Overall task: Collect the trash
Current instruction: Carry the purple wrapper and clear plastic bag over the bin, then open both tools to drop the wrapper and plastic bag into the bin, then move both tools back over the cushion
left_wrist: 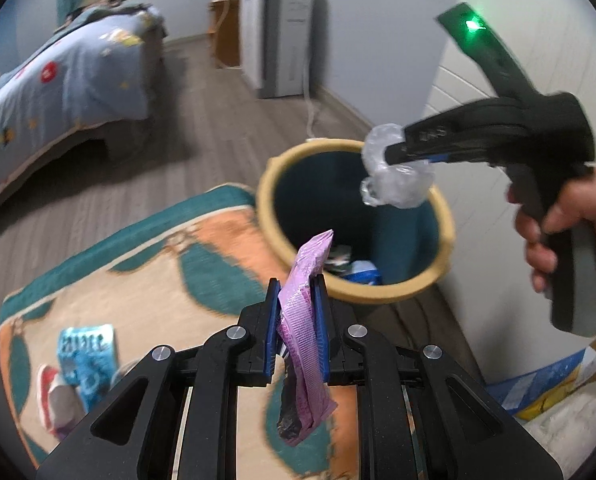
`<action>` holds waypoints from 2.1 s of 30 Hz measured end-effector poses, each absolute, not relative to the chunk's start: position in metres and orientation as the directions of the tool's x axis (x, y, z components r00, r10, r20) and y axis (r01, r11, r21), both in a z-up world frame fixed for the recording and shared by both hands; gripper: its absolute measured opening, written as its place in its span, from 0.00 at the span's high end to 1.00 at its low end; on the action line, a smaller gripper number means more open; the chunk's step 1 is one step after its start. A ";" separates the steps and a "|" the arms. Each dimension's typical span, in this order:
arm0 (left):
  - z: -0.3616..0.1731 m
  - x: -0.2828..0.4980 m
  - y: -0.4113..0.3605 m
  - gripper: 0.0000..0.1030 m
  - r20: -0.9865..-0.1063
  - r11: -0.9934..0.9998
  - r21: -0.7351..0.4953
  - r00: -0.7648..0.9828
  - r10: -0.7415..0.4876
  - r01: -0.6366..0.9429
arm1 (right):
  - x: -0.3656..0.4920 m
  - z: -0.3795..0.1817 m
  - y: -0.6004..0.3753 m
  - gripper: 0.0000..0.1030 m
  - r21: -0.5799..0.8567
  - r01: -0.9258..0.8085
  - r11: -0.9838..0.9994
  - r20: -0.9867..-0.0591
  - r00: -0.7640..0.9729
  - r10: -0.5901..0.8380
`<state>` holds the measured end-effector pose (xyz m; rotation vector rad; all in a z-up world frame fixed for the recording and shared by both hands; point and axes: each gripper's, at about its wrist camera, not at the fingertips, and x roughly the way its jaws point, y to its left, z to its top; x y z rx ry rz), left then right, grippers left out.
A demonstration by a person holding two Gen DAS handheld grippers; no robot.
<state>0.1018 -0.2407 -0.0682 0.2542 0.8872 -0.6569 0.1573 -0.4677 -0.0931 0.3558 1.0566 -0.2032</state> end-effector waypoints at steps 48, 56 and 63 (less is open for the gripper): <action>-0.058 0.148 -0.229 0.05 -0.731 0.845 0.034 0.589 -0.343 0.534 | 0.165 -0.097 -0.473 0.06 0.186 0.378 0.907 -0.864 0.502 -0.032; -0.026 0.131 -0.153 0.05 -0.716 0.889 0.067 0.643 -0.274 0.453 | 0.161 -0.065 -0.431 0.06 0.159 0.289 0.944 -0.838 0.546 -0.026; 0.000 0.108 -0.071 0.05 -0.707 0.940 0.057 0.679 -0.199 0.335 | 0.148 -0.039 -0.369 0.06 0.185 0.184 0.966 -0.821 0.569 0.049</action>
